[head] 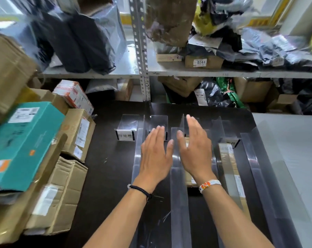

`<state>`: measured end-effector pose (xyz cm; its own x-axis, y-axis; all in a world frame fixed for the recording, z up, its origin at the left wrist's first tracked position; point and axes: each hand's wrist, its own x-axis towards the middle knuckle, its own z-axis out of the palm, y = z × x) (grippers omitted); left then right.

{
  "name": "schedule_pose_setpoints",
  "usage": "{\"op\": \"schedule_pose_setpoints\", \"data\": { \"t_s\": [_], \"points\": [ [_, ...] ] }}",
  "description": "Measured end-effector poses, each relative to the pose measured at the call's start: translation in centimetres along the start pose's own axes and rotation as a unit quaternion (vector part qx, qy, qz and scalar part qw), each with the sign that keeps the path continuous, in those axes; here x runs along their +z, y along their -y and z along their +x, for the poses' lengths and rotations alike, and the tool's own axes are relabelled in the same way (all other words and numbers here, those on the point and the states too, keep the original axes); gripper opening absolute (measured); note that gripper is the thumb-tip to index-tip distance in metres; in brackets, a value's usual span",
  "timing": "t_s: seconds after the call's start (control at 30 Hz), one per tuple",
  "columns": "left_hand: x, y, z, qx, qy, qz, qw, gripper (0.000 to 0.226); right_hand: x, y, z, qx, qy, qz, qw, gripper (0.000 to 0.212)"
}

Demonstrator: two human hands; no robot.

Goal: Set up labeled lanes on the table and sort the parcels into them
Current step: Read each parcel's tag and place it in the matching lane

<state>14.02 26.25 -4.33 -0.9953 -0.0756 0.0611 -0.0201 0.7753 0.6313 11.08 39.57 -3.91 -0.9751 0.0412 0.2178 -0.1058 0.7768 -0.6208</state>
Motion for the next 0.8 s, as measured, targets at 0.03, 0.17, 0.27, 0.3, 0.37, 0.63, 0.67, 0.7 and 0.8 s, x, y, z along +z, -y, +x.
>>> {"op": "schedule_pose_setpoints", "data": {
  "t_s": [0.03,0.17,0.27,0.3,0.37,0.63,0.67,0.7,0.8],
  "points": [
    [-1.3,0.4,0.0,0.0,-0.017,0.005,1.0,0.062,0.3,1.7,-0.1,-0.018,0.003,0.021,1.0,0.06],
    [-6.6,3.0,-0.9,-0.003,-0.099,0.015,0.995,0.067,2.4,8.5,-1.0,-0.071,0.018,0.103,0.992,0.062],
    [-10.7,5.7,-2.1,-0.017,-0.168,0.018,0.986,0.066,4.3,14.1,-2.1,-0.095,0.056,0.178,0.978,0.062],
    [-12.1,6.6,-2.5,-0.023,-0.185,0.022,0.982,0.065,4.9,15.9,-2.6,-0.105,0.071,0.197,0.972,0.062],
    [-14.9,8.2,-3.5,-0.03,-0.221,0.028,0.974,0.066,6.1,19.2,-3.5,-0.112,0.101,0.239,0.959,0.06],
    [-24.6,14.0,-7.9,-0.097,-0.292,0.093,0.947,0.078,11.2,28.9,-6.9,-0.084,0.217,0.371,0.899,0.075],
    [-25.7,14.6,-8.3,-0.124,-0.269,0.084,0.951,0.086,12.0,29.7,-7.2,-0.071,0.23,0.375,0.895,0.082],
    [-26.7,15.1,-8.6,-0.151,-0.239,0.07,0.957,0.091,12.8,30.4,-7.5,-0.056,0.243,0.377,0.892,0.086],
    [-29.4,15.8,-8.9,-0.179,-0.165,0.061,0.968,0.084,14.5,32.0,-8.2,-0.016,0.277,0.382,0.881,0.093]
  ]
}}
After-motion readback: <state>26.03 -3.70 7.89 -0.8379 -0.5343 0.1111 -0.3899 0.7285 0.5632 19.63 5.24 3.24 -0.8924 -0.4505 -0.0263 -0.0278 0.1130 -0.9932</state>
